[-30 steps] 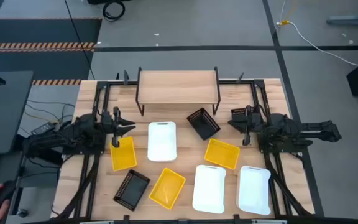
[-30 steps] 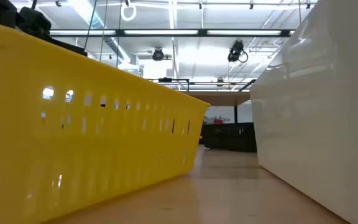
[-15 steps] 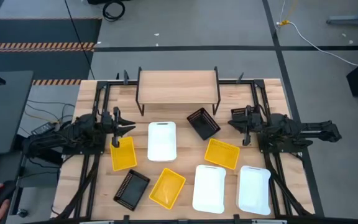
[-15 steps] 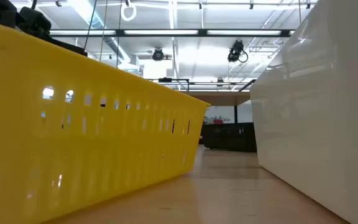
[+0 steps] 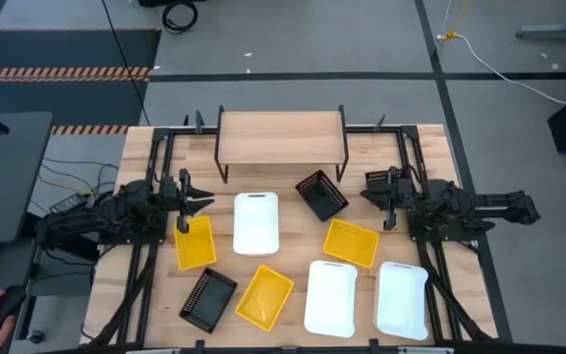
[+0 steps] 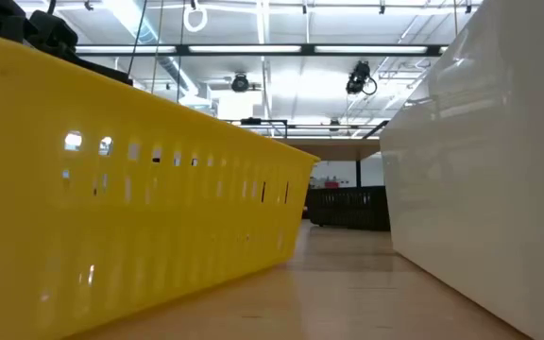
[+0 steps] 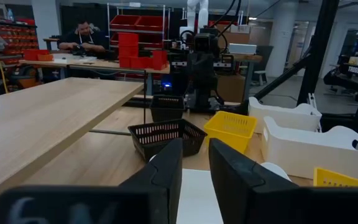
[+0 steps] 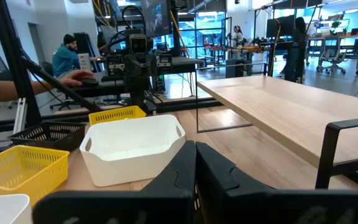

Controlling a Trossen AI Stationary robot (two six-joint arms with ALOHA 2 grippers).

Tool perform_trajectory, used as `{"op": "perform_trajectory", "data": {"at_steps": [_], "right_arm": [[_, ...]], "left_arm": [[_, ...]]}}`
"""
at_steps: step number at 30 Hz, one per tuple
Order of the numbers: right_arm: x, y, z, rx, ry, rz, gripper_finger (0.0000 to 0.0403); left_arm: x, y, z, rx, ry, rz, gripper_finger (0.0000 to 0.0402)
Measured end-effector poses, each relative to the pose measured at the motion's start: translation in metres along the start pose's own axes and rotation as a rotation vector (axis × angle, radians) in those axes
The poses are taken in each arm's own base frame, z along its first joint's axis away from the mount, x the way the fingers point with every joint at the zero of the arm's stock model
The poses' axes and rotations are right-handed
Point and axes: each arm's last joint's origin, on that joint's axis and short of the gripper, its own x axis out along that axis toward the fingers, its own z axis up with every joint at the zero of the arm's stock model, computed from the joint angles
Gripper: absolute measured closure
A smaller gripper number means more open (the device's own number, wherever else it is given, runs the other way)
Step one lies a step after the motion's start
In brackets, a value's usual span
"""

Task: Stack baskets on shelf by color

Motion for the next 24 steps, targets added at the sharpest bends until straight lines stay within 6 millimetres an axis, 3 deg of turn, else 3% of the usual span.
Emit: {"op": "perform_trajectory", "data": {"at_steps": [24], "right_arm": [[0.0, 0.0, 0.0, 0.0, 0.0, 0.0, 0.039]], "left_arm": [[0.0, 0.0, 0.0, 0.0, 0.0, 0.0, 0.0323]]}}
